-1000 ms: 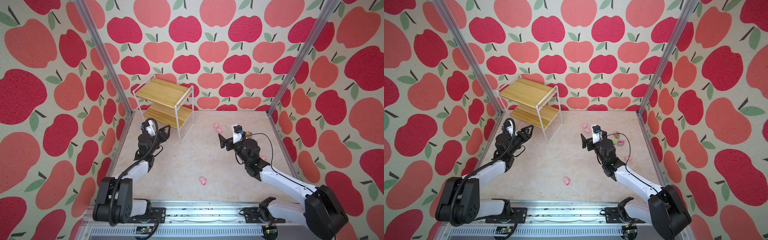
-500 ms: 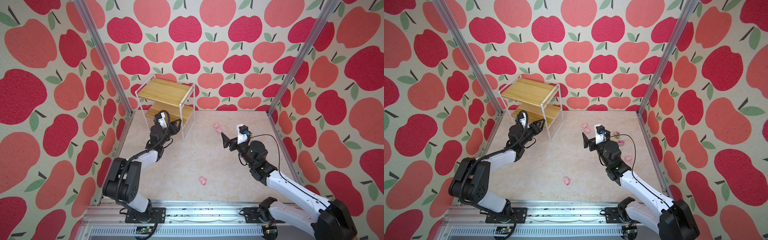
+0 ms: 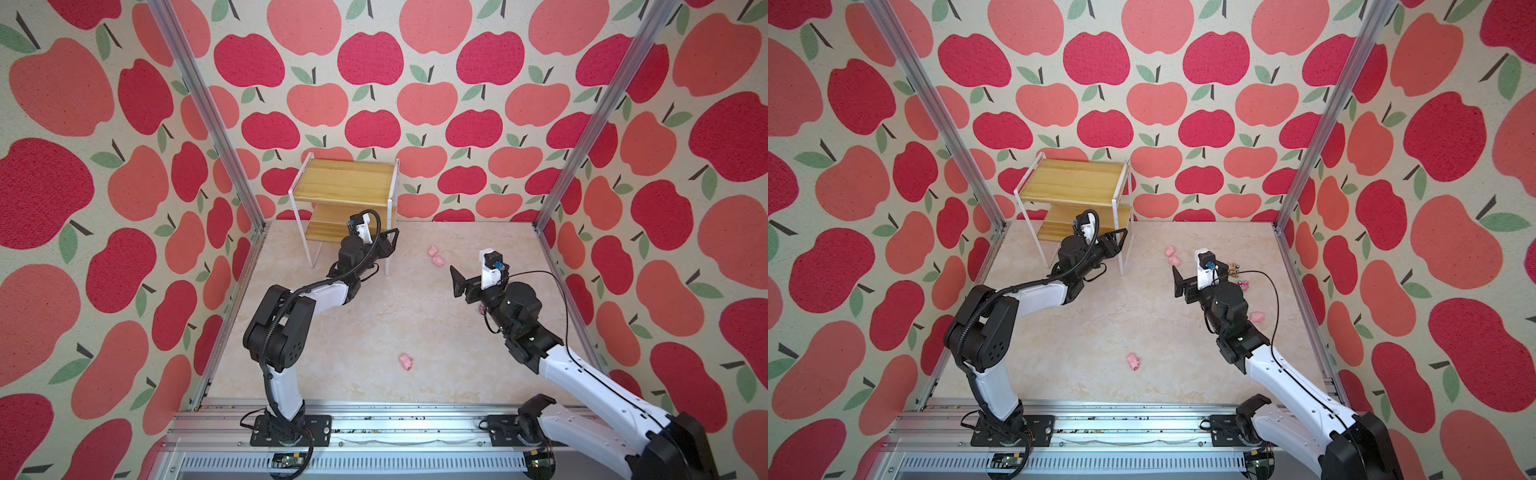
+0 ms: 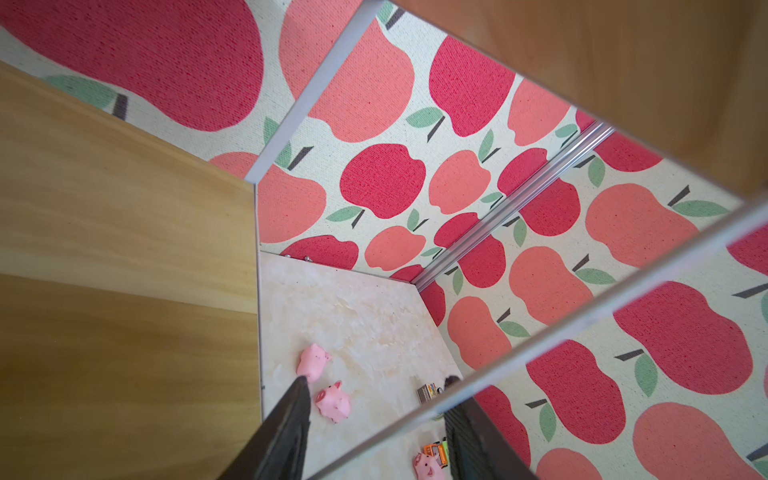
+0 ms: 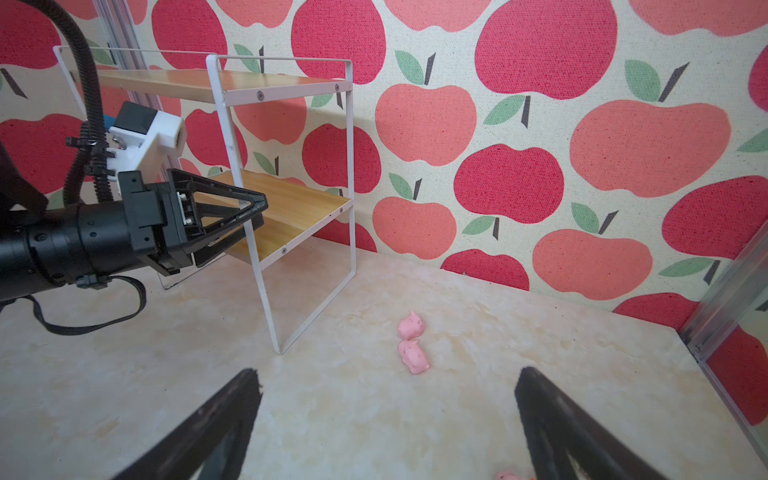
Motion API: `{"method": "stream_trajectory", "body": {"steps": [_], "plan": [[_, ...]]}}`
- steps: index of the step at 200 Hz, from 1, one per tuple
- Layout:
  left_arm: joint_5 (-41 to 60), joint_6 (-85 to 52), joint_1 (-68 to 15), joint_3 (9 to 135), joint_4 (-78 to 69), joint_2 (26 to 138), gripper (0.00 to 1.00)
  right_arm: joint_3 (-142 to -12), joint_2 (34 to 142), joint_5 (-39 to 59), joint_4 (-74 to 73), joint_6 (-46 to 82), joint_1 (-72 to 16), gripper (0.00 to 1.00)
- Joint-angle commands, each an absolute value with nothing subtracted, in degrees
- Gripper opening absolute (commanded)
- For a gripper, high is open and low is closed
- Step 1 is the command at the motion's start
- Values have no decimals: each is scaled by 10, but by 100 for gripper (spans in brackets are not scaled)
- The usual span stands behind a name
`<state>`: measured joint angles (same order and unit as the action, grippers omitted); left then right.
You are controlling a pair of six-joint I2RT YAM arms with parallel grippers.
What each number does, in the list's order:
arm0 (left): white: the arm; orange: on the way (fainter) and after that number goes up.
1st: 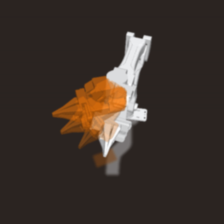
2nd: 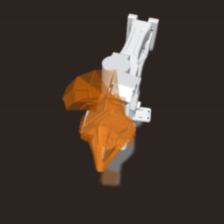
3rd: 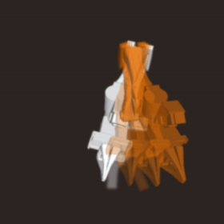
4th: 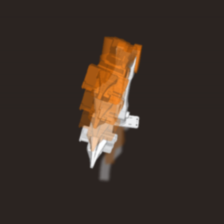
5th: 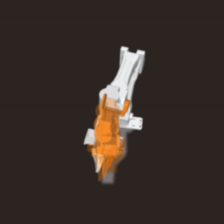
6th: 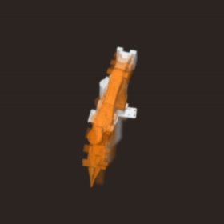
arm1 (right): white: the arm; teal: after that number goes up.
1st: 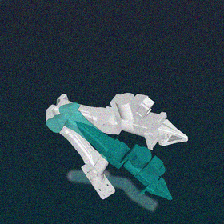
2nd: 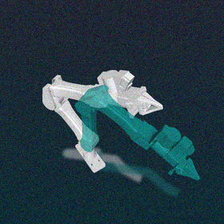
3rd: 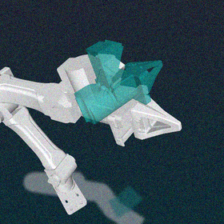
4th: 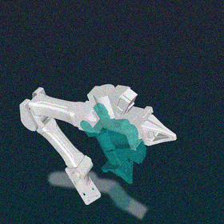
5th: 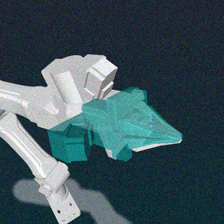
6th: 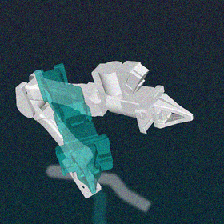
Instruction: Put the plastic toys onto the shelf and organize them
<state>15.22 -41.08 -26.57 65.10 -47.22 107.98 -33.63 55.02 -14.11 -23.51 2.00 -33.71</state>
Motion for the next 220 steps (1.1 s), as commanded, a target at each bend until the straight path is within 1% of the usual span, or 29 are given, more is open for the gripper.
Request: {"method": "stream_trajectory", "body": {"steps": [1, 34, 61, 93, 127, 144, 162, 191, 220], "plan": [[174, -399, -304, 706, -482, 1118, 54, -332, 525, -147, -221, 30, -318, 99], [184, -395, -329, 760, -476, 1155, 54, -333, 517, -134, -204, 40, -286, 99], [191, -379, -330, 739, -459, 1120, 54, -344, 538, -122, -198, 37, -275, 99], [187, -319, -326, 649, -387, 1006, 59, -372, 602, -88, -213, 36, -275, 99], [162, -264, -323, 541, -276, 855, 70, -414, 704, -76, -272, 34, -307, 99], [122, -244, -324, 505, -187, 780, 75, -454, 766, -99, -298, 15, -341, 99], [94, -238, -319, 473, -116, 710, 78, -495, 836, -122, -340, 12, -362, 99], [27, -246, -297, 446, 14, 599, 78, -575, 937, -160, -381, 4, -380, 99], [-24, -246, -275, 441, 126, 521, 78, -639, 1010, -220, -405, 6, -390, 98]]}}
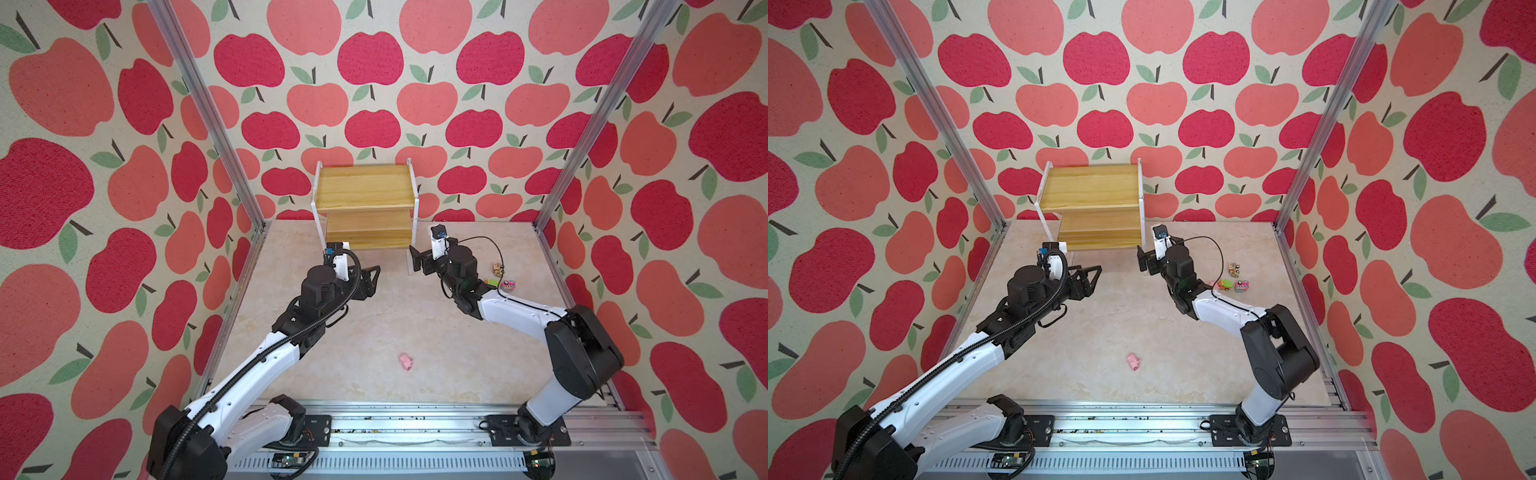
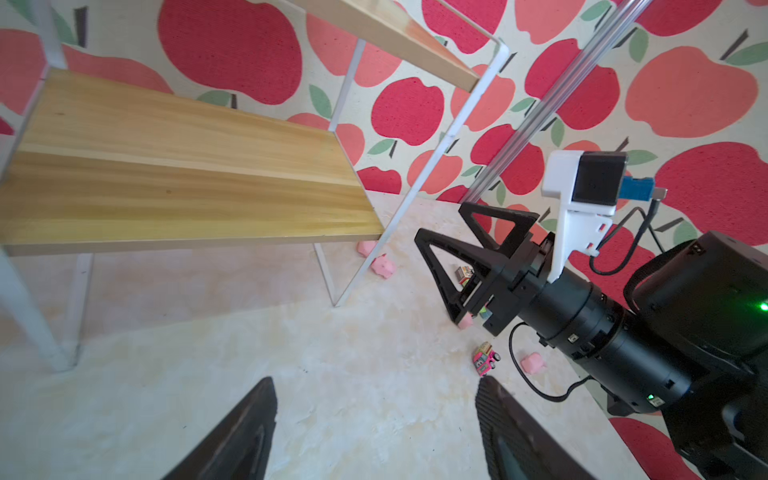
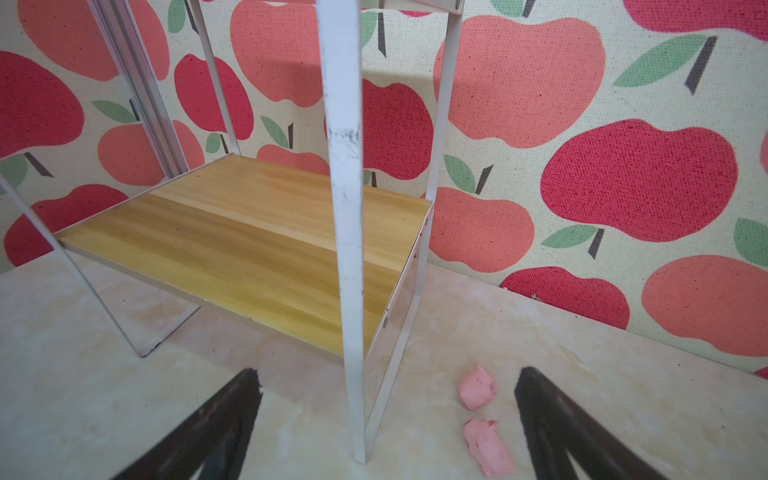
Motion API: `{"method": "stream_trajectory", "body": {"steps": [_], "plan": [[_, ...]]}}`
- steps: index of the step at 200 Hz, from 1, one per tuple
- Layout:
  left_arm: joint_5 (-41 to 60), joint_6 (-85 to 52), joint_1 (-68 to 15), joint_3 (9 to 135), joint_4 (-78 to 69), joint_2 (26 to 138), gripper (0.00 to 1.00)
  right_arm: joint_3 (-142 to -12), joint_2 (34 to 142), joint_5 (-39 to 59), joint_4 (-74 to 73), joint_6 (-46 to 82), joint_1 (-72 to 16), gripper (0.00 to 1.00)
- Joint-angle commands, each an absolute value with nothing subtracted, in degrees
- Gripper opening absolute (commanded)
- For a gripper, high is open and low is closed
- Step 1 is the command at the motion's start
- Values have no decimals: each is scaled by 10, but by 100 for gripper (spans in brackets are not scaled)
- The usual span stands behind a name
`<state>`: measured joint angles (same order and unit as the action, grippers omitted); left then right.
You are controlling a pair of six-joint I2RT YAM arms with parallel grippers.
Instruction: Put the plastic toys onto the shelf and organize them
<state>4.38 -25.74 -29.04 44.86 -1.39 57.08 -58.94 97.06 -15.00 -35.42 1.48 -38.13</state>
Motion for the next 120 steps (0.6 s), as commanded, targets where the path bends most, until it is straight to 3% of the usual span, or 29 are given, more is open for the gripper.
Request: {"method": "stream_trajectory", "body": {"steps": [1, 21, 70, 120], "plan": [[-26, -247, -275, 441, 128, 519, 78, -641, 1012, -224, -406, 6, -390, 98], [-54, -258, -253, 437, 177, 492, 77, -667, 1057, -263, -446, 2, -396, 93], [-77, -256, -175, 448, 221, 473, 77, -675, 1086, -286, -519, -24, -409, 54], [-52, -249, -114, 465, 198, 514, 78, -662, 1063, -279, -534, -49, -409, 39]]}}
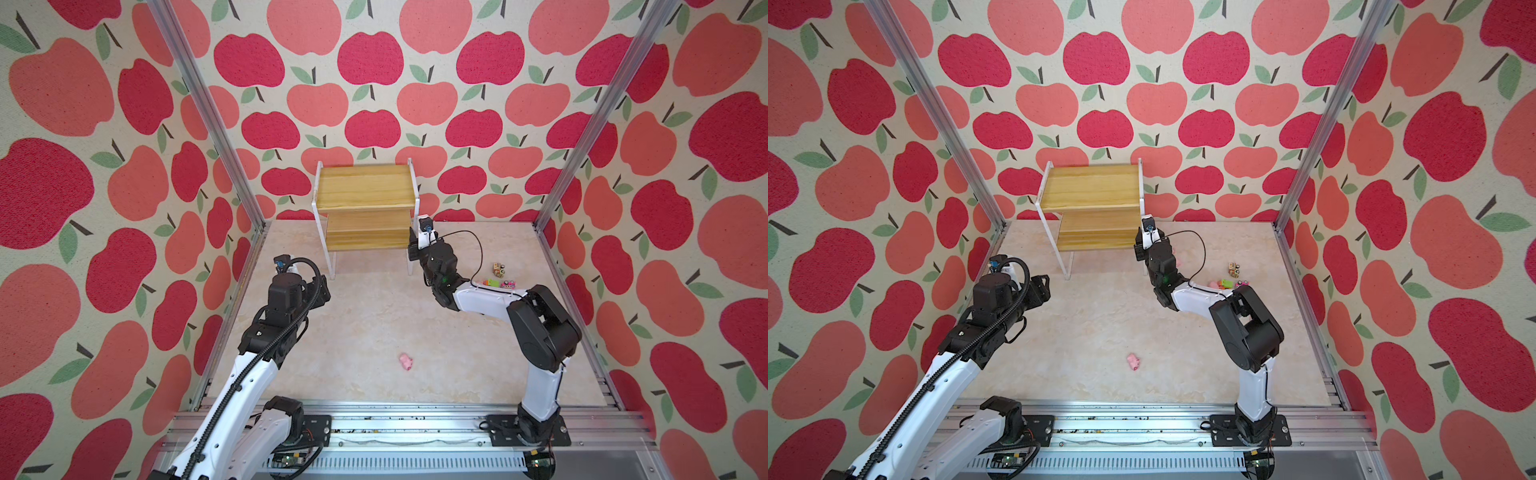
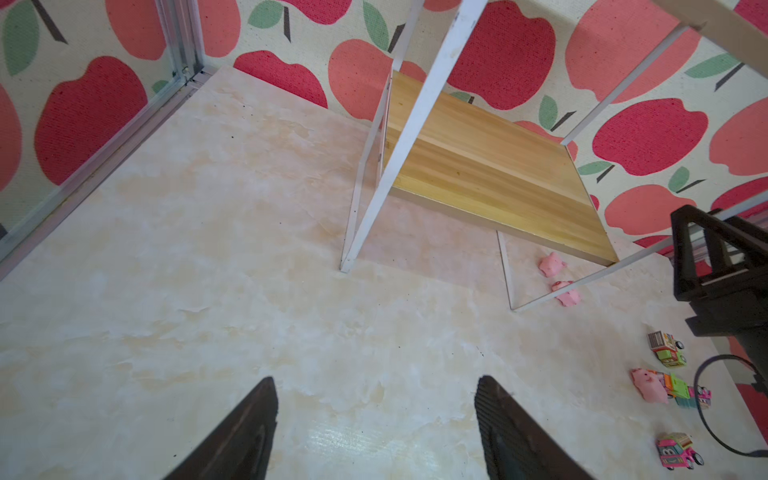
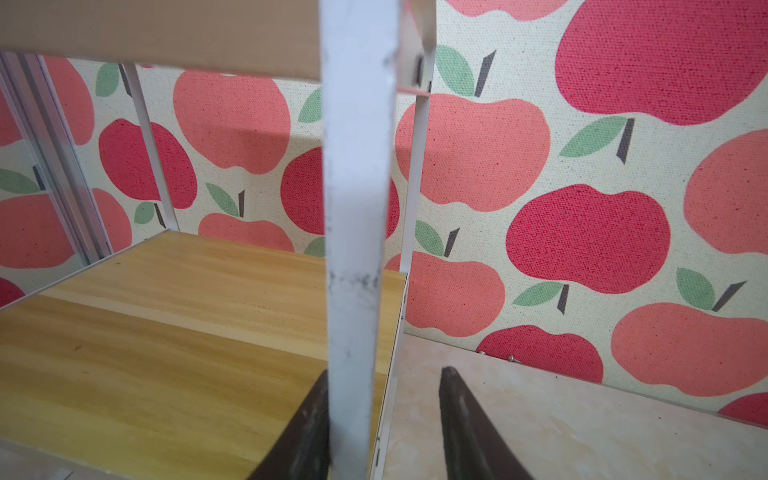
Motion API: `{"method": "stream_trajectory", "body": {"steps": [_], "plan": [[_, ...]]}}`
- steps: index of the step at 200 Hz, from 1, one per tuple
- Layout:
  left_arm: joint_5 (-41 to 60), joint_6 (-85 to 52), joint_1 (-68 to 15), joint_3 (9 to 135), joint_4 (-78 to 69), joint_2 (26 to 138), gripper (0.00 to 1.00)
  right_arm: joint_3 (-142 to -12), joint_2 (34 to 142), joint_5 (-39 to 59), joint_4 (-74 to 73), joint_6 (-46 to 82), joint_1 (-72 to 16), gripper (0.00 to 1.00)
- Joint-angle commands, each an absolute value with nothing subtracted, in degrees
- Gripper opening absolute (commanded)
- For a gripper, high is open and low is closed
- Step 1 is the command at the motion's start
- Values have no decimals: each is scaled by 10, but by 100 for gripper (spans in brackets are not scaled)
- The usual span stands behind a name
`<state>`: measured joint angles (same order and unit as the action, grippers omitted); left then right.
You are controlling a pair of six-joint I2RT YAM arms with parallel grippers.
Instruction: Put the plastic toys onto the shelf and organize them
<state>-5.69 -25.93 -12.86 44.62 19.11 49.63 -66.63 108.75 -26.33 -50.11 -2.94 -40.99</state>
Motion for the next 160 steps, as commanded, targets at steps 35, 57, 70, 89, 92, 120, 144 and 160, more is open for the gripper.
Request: {"method": "stream_trajectory", "body": {"steps": [35, 57, 70, 89, 92, 120, 144, 160], "plan": [[-39, -248, -101, 468, 180, 532, 78, -650, 1044, -283, -536, -72, -408, 33], [-34, -248, -100, 473, 178, 541, 78, -639, 1032, -280, -532, -77, -403, 29], [-33, -250, -100, 472, 174, 543, 78, -631, 1022, -279, -531, -79, -399, 27], [-30, -252, -100, 470, 171, 545, 78, -621, 1009, -278, -528, -86, -396, 27], [-30, -252, -99, 471, 171, 546, 78, -619, 1007, -278, -528, -87, -395, 27], [-29, -253, -100, 469, 169, 548, 78, -604, 984, -270, -518, -86, -386, 27], [-28, -255, -100, 465, 168, 551, 77, -592, 966, -265, -508, -84, -382, 28], [-28, -257, -101, 461, 165, 552, 77, -583, 951, -250, -490, -81, -382, 33]]}}
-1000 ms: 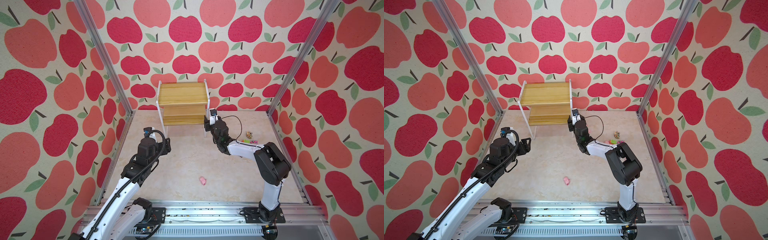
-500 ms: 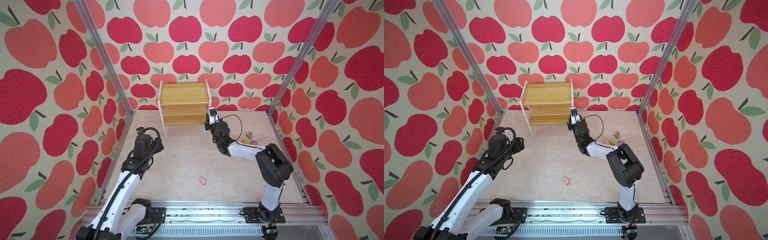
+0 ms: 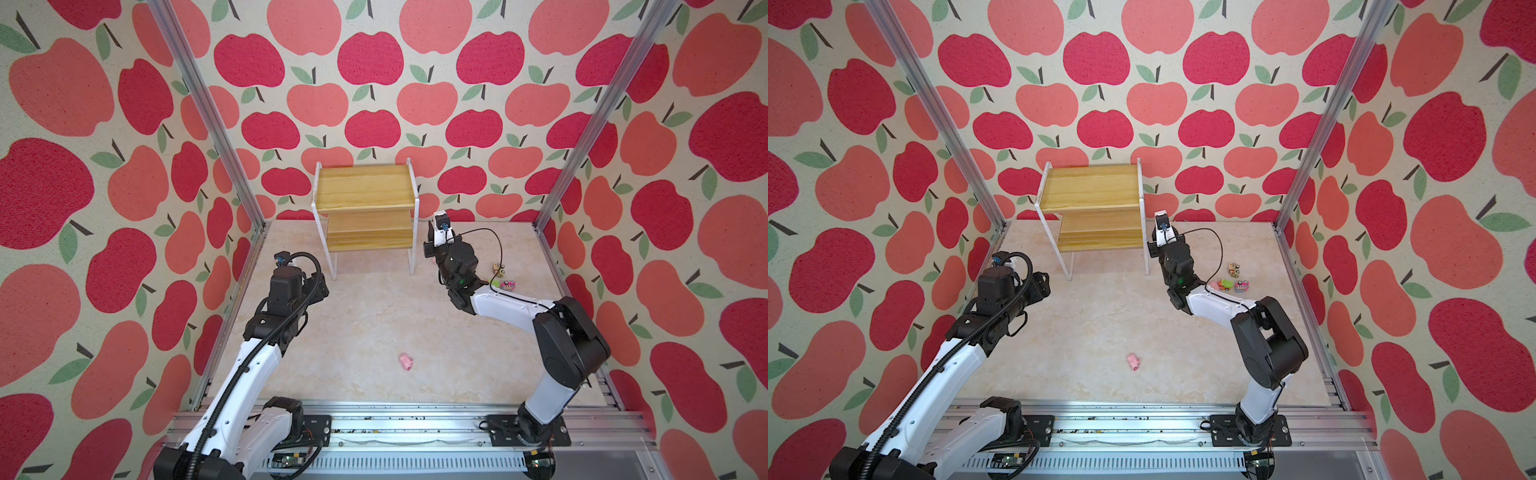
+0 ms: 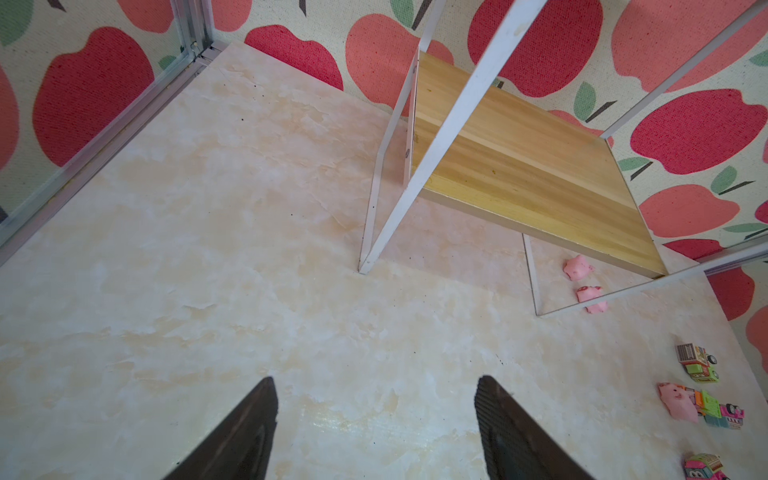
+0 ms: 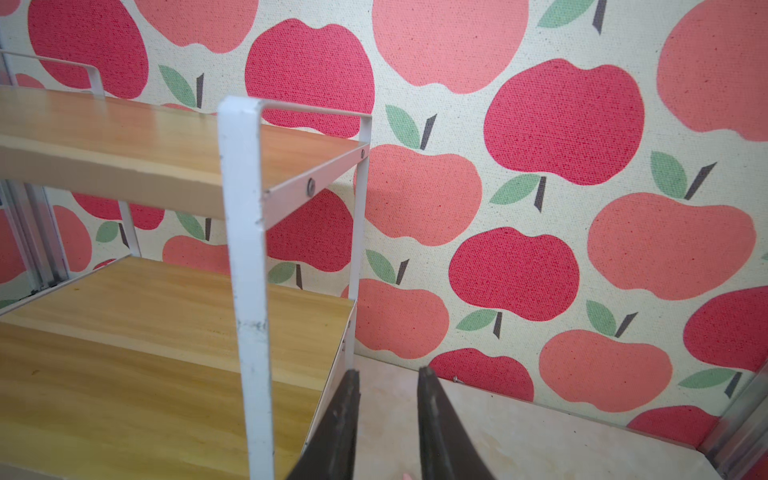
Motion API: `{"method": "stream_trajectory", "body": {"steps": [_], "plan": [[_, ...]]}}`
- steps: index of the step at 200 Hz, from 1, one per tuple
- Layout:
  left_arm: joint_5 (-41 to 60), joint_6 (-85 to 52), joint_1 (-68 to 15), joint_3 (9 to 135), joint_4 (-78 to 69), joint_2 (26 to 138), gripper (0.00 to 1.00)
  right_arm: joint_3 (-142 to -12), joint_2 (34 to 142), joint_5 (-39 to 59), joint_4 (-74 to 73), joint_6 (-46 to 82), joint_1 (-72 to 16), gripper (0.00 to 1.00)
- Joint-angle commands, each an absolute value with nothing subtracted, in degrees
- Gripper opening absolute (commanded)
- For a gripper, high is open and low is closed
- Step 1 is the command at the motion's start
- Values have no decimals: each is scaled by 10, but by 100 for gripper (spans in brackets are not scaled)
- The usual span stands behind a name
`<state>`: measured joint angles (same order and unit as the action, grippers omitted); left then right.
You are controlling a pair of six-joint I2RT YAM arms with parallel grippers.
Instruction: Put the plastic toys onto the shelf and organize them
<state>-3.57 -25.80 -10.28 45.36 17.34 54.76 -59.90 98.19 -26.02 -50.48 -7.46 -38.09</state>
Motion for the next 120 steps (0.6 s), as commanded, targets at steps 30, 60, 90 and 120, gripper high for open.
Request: {"method": "stream_trajectory", "body": {"steps": [30, 60, 90, 120], "plan": [[-25, -256, -101, 454, 176, 553, 77, -541, 884, -215, -429, -65, -390, 58], [-25, -248, -109, 437, 194, 550, 78, -463, 773, -174, -294, -18, -431, 69], [-22, -252, -125, 408, 210, 549, 78, -380, 682, -130, -160, 66, -504, 74], [-12, -255, -153, 407, 224, 566, 78, -335, 650, -87, -78, 151, -579, 77]]}}
